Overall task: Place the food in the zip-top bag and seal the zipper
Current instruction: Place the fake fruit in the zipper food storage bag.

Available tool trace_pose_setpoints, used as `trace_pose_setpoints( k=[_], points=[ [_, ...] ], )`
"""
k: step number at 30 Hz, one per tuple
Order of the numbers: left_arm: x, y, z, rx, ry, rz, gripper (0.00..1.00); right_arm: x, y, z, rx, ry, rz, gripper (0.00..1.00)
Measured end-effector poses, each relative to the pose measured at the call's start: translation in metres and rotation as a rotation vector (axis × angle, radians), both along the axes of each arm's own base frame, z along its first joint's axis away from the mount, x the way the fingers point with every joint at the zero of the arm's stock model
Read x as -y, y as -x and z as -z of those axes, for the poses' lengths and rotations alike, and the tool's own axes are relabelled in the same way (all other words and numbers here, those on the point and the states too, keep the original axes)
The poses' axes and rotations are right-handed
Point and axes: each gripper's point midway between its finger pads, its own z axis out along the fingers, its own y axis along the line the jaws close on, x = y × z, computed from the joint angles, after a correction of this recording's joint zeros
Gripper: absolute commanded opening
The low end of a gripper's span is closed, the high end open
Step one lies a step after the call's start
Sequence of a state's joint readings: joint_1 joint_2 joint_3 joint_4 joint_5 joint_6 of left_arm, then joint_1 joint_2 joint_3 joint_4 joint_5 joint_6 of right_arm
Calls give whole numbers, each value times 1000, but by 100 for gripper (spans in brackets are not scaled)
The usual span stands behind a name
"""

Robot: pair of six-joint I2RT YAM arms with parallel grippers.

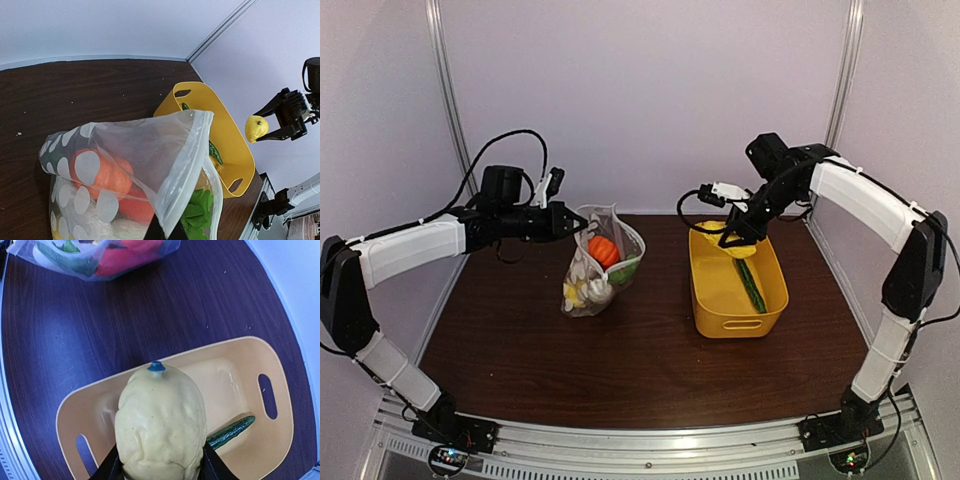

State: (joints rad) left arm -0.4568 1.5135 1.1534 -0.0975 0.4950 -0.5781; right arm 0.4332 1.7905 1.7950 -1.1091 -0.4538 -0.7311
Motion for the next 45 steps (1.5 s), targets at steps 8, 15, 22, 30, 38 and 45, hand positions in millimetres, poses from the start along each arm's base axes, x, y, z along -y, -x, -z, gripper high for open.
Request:
trace_pose_setpoints(
  k=[8,15,22,30,38,45],
  points=[
    [6,5,-5,9,28,46,0,-73,18,-77,199,-231,-72,0],
    [14,7,-9,-60,72,73,0,-132,49,-117,232,-388,-172,0],
    [25,12,-41,-149,105,125,0,-178,95,-147,228,-519,-307,0],
    [33,35,-40,-235,90,173,0,-213,126,-133,220,-508,-411,0],
    [44,64,-21,-315,31,242,0,-225,130,-94,228,-457,-442,0],
    [44,66,-9,-327,5,270,0,-241,116,-43,203,-386,-454,0]
  ],
)
